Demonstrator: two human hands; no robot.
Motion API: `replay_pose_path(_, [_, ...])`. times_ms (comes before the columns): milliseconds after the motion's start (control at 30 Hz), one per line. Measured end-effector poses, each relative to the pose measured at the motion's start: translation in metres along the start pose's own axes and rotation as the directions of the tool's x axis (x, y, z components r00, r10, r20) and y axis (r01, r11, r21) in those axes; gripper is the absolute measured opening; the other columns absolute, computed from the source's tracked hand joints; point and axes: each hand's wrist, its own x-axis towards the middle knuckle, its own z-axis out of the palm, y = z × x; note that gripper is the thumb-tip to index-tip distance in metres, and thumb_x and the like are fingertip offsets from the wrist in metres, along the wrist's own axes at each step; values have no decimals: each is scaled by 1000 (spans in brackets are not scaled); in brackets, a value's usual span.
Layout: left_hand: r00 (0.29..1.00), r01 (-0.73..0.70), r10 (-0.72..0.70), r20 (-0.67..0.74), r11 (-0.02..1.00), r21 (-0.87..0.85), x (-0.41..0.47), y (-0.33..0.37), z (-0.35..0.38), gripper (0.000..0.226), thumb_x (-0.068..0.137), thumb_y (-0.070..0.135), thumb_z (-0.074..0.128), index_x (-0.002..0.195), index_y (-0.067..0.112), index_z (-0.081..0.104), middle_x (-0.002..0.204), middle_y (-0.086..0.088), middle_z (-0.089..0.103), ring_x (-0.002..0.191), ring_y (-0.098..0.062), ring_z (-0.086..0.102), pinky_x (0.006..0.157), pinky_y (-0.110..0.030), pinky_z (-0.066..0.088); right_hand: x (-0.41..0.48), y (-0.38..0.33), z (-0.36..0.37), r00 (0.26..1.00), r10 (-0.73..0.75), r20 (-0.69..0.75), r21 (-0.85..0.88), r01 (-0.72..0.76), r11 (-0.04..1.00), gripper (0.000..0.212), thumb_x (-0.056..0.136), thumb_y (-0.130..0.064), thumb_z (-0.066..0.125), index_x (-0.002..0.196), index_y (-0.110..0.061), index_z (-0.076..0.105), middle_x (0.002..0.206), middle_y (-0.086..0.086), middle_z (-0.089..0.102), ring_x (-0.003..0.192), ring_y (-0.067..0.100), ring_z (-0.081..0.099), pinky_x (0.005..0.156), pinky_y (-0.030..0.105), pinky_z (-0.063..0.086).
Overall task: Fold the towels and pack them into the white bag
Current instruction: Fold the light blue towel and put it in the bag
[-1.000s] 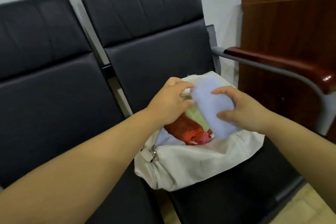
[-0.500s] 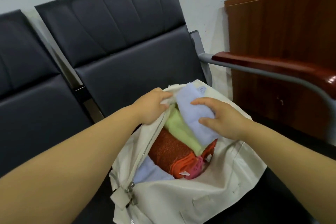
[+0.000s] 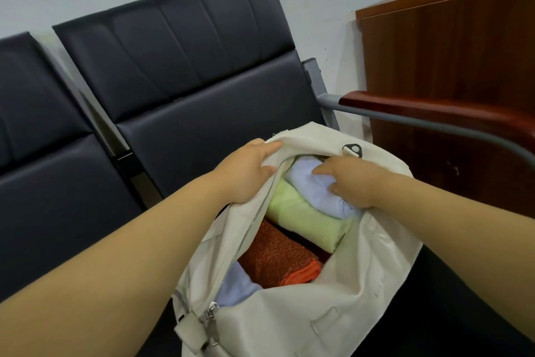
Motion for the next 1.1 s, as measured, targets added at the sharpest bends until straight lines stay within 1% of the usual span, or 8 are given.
replay_pose_path(167, [999, 21, -22, -24, 1000, -20, -3, -2, -2, 59, 106, 27, 50, 160, 29, 26, 117, 10, 44, 111, -12, 48, 93, -23, 35, -1, -9, 10, 975, -26, -219, -155, -8, 988, 46, 93, -20, 61, 138, -26, 52, 137, -6, 49, 130, 15, 46, 103, 31, 43])
replay_pose_path(333, [999, 32, -34, -36, 999, -33, -3, -1, 0, 59, 106, 27, 49, 160, 29, 25, 117, 10, 44, 109, -13, 49, 91, -23, 36, -34, -41, 13, 828, 2, -561, -54, -39, 998, 34, 69, -14, 82, 102, -15, 73, 102, 8, 62, 89, 34, 61, 79, 41, 52])
replay_pose_path(467, [999, 33, -33, -33, 999, -8, -7, 1, 1, 59, 106, 27, 49, 160, 31, 26, 113, 9, 44, 104, -14, 51, 88, -26, 40, -49, -65, 36, 942, -4, -335, 89, 36, 995, 28, 100, -32, 51, 120, -22, 66, 114, 6, 66, 105, 28, 61, 89, 39, 46])
replay_pose_path(700, [1000, 0, -1, 15, 998, 57, -12, 8, 4, 58, 106, 26, 48, 159, 29, 25, 114, 10, 41, 105, -14, 50, 91, -29, 43, -39, -30, 34, 960, 22, -281, -19, -29, 999, 45, 92, -28, 28, 115, -24, 67, 112, 0, 69, 101, 26, 63, 86, 36, 47])
replay_pose_path(867, [1000, 2, -4, 28, 997, 72, -13, 12, 9, 58, 106, 26, 48, 160, 27, 25, 116, 9, 41, 106, -14, 49, 95, -32, 45, -40, -26, 26, 933, 26, -358, 147, 29, 989, 37, 95, -27, 64, 132, -23, 65, 109, 5, 72, 98, 26, 68, 83, 36, 52])
replay_pose_path(933, [999, 3, -6, 36, 996, 84, -13, 14, 9, 58, 106, 25, 47, 160, 27, 24, 116, 10, 40, 106, -14, 48, 95, -32, 44, -41, -17, 29, 922, -36, -385, 80, 72, 994, 49, 59, -24, 92, 105, -18, 77, 89, 1, 75, 78, 18, 72, 70, 25, 54])
replay_pose_path(1000, [999, 10, -13, 35, 997, 80, -12, 15, 7, 58, 107, 26, 47, 160, 27, 24, 117, 10, 40, 107, -14, 49, 95, -33, 45, -36, -5, 33, 941, -51, -336, 58, 74, 996, 54, 40, -16, 97, 90, -16, 77, 80, 1, 74, 68, 19, 72, 63, 25, 56])
replay_pose_path(1100, [999, 3, -7, 45, 996, 94, -10, 14, 7, 57, 106, 27, 47, 159, 28, 26, 115, 10, 40, 105, -15, 49, 92, -31, 44, -44, -8, 36, 939, -45, -342, 85, 79, 993, 36, 87, -23, 74, 122, -21, 68, 105, 8, 73, 93, 27, 69, 78, 32, 49])
